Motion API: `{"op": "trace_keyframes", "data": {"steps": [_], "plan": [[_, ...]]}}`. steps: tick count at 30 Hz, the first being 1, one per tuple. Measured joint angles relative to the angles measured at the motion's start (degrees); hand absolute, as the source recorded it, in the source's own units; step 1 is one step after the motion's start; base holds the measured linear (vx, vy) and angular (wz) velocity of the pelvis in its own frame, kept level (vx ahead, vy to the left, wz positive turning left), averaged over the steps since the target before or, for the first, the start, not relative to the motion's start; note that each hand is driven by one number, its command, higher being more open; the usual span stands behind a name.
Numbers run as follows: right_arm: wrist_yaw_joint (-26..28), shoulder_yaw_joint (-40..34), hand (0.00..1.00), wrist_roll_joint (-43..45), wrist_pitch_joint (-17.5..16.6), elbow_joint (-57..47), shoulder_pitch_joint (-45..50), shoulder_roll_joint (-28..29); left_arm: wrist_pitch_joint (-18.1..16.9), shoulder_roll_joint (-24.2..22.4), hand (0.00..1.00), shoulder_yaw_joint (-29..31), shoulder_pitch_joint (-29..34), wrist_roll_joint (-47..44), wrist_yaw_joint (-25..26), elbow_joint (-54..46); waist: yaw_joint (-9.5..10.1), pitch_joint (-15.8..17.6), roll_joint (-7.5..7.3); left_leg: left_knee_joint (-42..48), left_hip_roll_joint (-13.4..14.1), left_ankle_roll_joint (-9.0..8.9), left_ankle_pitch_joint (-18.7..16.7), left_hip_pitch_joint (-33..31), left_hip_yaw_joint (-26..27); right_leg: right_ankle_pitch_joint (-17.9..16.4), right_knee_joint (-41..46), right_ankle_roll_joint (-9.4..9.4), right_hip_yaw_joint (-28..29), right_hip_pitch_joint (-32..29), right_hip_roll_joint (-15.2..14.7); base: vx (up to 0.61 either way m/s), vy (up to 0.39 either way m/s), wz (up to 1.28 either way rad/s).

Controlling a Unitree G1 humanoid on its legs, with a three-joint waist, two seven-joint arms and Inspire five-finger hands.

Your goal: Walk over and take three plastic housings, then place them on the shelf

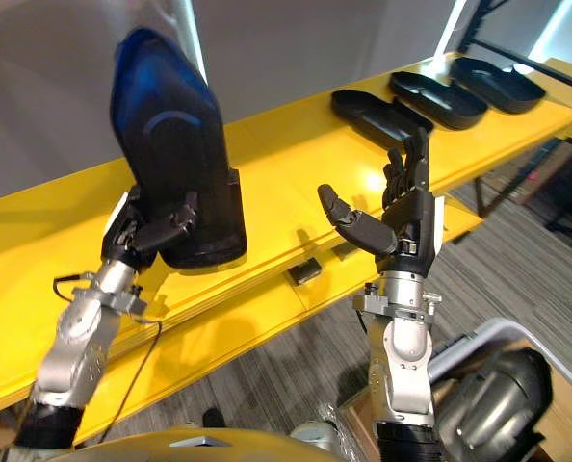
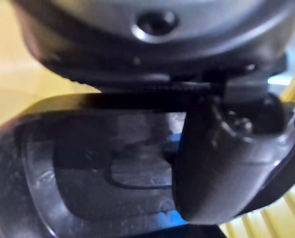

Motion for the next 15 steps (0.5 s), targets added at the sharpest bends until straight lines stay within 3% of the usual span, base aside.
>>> {"op": "trace_keyframes", "data": {"steps": [7,11,15], "plan": [[3.8,-0.4,1.00,2.5,2.8,-3.6,3.9,-0.5,5.0,0.9,0.00,3.4,-9.9,-6.0,11.0,12.2,-2.80,0.0,-0.02,-4.2,-0.1,-0.61,2.1,1.0,5.0,0.6,-1.2,0.32,2.9,-3.5,0.7,-0.07,0.017,-0.36],[5.2,1.2,1.00,2.4,3.7,-3.5,5.8,-0.4,7.8,0.5,0.00,3.3,-11.1,-6.6,14.1,17.8,-4.63,0.0,0.08,-4.2,0.7,-0.72,2.8,0.8,6.1,1.1,-1.9,-0.26,3.7,-4.1,1.9,-0.02,-0.033,-0.19],[6.2,2.8,1.00,2.4,3.8,-3.1,6.6,-0.4,9.8,0.5,0.00,3.3,-17.6,-10.8,17.8,26.0,-5.30,0.0,0.08,-4.2,1.5,-1.07,3.6,0.0,6.9,1.6,-1.9,-0.80,4.7,-5.5,2.8,-0.02,-0.023,-0.11]]}}
